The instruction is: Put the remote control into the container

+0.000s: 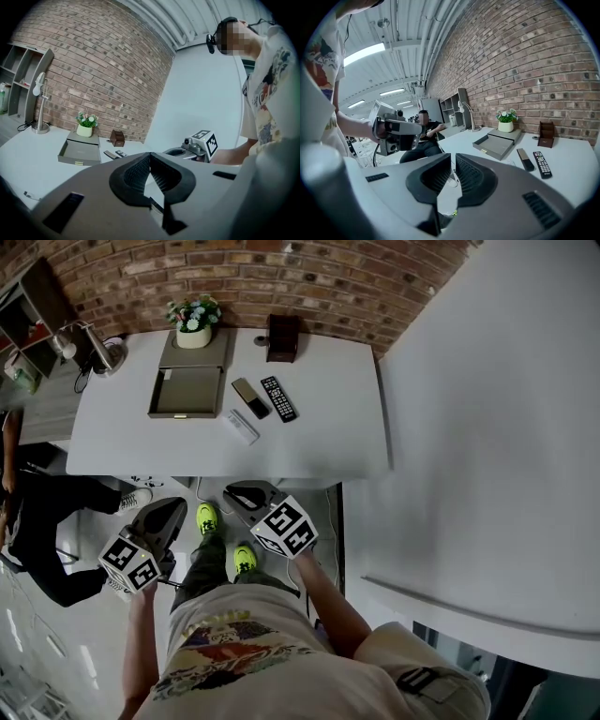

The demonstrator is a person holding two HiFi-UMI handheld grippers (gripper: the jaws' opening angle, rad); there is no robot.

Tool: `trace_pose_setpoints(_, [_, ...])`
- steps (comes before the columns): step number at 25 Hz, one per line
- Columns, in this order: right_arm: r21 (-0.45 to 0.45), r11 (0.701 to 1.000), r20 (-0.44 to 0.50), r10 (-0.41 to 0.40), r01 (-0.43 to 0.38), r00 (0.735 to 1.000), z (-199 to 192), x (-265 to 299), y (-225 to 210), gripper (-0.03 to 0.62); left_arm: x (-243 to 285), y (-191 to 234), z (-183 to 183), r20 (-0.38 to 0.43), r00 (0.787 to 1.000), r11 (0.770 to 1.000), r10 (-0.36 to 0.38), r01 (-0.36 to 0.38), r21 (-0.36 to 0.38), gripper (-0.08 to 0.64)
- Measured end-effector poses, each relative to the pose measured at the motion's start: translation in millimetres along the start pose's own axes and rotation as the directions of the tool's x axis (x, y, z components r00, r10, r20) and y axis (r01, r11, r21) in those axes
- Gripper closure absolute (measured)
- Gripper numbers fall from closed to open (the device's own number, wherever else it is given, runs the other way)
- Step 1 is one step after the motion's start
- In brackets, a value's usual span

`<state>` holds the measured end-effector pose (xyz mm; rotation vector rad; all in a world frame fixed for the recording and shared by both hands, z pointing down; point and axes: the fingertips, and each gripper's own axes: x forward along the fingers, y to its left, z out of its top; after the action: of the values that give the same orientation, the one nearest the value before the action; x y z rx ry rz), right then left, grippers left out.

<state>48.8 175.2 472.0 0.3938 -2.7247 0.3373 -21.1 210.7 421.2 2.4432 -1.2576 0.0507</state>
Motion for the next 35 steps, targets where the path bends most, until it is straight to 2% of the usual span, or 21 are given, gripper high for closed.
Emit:
trace_pose_setpoints(5, [-0.002, 1.000, -0.018, -0.028, 0.028, 0.999, 7, 11, -11, 0.577, 19, 16, 9, 0.004, 0.998, 0.998, -0.061, 0.061, 0.028, 0.555])
trace_pose_setpoints(9, [-0.009, 0.998, -0.026, -0.062, 0.062, 0.998, 16, 25, -28, 0.577, 40, 33, 19, 0.002, 0.994, 0.994, -0.108, 0.108, 0.020, 0.555])
trace_pose_setpoints(15, [-0.016, 0.994, -0.041, -0.107, 0.106, 0.993, 34, 52, -57, 0.577, 64, 70, 38, -0.001, 0.985, 0.984, -0.172, 0.172, 0.038, 0.555])
trace_pose_setpoints(24, [-0.033, 0.981, -0.098, -0.195, 0.192, 0.976, 63, 88, -97, 0.577, 90, 126, 69, -0.024, 0.967, 0.966, -0.254, 0.254, 0.047, 0.555])
trace_pose_setpoints(31, [-0.040, 0.972, -0.124, -0.236, 0.233, 0.964, 76, 116, -113, 0.571, 101, 154, 73, -0.066, 0.947, 0.948, -0.315, 0.317, 0.034, 0.555])
trace_pose_setpoints(35, [-0.054, 0.967, -0.155, -0.255, 0.250, 0.954, 75, 132, -123, 0.546, 105, 170, 71, -0.088, 0.937, 0.939, -0.338, 0.342, 0.032, 0.555])
